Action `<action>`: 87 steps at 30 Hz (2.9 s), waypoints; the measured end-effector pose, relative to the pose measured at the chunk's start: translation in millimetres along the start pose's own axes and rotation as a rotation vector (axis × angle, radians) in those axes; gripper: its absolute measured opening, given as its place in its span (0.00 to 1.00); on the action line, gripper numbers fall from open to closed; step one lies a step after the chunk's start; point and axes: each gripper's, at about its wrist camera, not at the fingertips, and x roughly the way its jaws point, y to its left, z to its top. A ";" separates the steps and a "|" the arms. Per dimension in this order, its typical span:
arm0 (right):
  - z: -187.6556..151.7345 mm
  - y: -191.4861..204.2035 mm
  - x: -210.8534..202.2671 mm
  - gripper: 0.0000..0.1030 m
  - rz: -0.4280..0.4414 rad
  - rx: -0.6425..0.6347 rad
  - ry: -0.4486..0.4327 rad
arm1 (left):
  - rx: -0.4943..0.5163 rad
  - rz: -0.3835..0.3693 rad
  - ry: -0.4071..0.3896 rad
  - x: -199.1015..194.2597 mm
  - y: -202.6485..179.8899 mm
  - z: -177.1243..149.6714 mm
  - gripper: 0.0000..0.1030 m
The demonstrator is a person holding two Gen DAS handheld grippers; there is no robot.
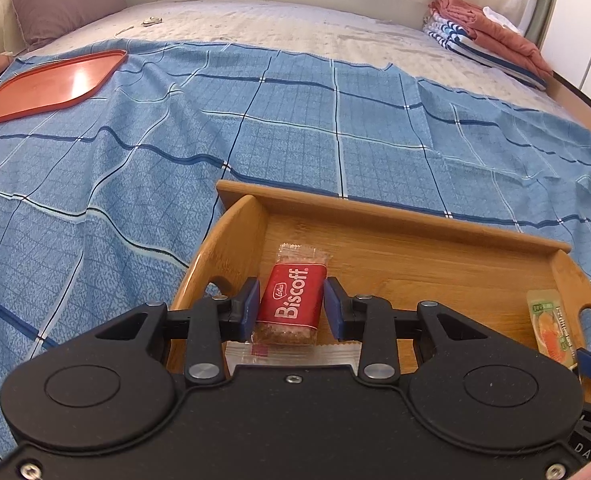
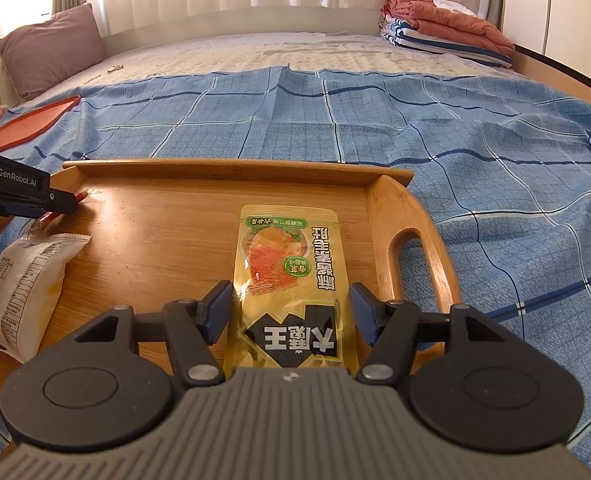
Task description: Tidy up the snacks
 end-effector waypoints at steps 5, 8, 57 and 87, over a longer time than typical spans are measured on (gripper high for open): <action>-3.4 -3.2 -4.4 0.64 -0.001 0.014 -0.005 | 0.016 0.004 -0.002 -2.3 1.0 -4.8 0.32; -4.8 -4.9 -6.6 0.64 0.000 0.018 -0.006 | 0.018 0.002 -0.001 -4.3 1.4 -6.2 0.32; -121.1 10.7 -144.5 0.93 0.068 0.032 -0.184 | 0.192 -0.200 -0.287 -201.1 14.1 -183.8 0.92; -159.1 28.4 -134.1 1.00 0.015 -0.032 -0.168 | 0.167 -0.277 -0.159 -180.3 9.3 -237.7 0.92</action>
